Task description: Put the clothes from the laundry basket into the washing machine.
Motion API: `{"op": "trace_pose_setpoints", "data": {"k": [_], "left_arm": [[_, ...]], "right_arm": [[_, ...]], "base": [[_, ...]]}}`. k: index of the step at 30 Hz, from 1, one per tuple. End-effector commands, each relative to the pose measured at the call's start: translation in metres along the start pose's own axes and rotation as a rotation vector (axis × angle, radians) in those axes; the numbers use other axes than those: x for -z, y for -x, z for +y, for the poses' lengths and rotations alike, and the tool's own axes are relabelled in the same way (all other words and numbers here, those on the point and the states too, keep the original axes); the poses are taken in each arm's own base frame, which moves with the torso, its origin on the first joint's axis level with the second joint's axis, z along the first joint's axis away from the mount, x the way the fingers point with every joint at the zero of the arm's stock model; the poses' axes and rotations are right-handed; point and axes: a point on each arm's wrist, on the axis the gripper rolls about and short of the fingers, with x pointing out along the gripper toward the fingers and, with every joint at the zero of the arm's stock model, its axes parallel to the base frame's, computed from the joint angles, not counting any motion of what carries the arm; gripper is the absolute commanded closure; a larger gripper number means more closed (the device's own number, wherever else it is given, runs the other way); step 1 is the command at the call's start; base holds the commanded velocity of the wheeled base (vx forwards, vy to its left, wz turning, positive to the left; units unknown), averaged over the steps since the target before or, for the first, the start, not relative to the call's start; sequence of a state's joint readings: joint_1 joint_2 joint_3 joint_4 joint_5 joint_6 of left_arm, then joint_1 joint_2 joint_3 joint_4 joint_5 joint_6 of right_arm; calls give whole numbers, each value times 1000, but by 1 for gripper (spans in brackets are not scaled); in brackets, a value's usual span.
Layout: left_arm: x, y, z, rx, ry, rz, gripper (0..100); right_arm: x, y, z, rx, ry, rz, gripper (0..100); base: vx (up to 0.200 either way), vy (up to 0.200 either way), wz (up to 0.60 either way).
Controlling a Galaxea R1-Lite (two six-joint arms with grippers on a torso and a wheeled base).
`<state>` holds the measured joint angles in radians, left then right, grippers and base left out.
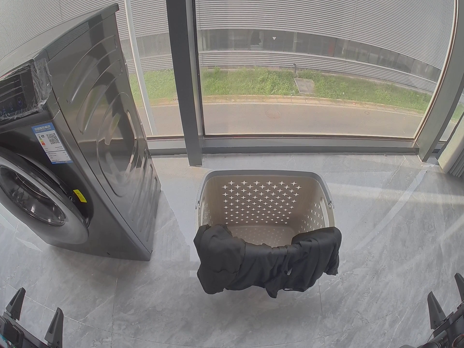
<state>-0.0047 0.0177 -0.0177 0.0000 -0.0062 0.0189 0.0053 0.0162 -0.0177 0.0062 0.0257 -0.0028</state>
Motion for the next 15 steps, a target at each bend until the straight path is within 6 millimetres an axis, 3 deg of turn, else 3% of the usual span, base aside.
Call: {"op": "trace_pose_setpoints", "data": {"k": [1,6,15], "left_arm": [[5,0,0,0,-1,-2,0],[5,0,0,0,-1,-2,0],[5,0,0,0,1,-2,0]], "right_arm": [[5,0,0,-1,0,0,0],[5,0,0,-1,0,0,0],[5,0,0,-1,0,0,0]], "base": [[0,0,0],[0,0,0],[0,-178,0]]}}
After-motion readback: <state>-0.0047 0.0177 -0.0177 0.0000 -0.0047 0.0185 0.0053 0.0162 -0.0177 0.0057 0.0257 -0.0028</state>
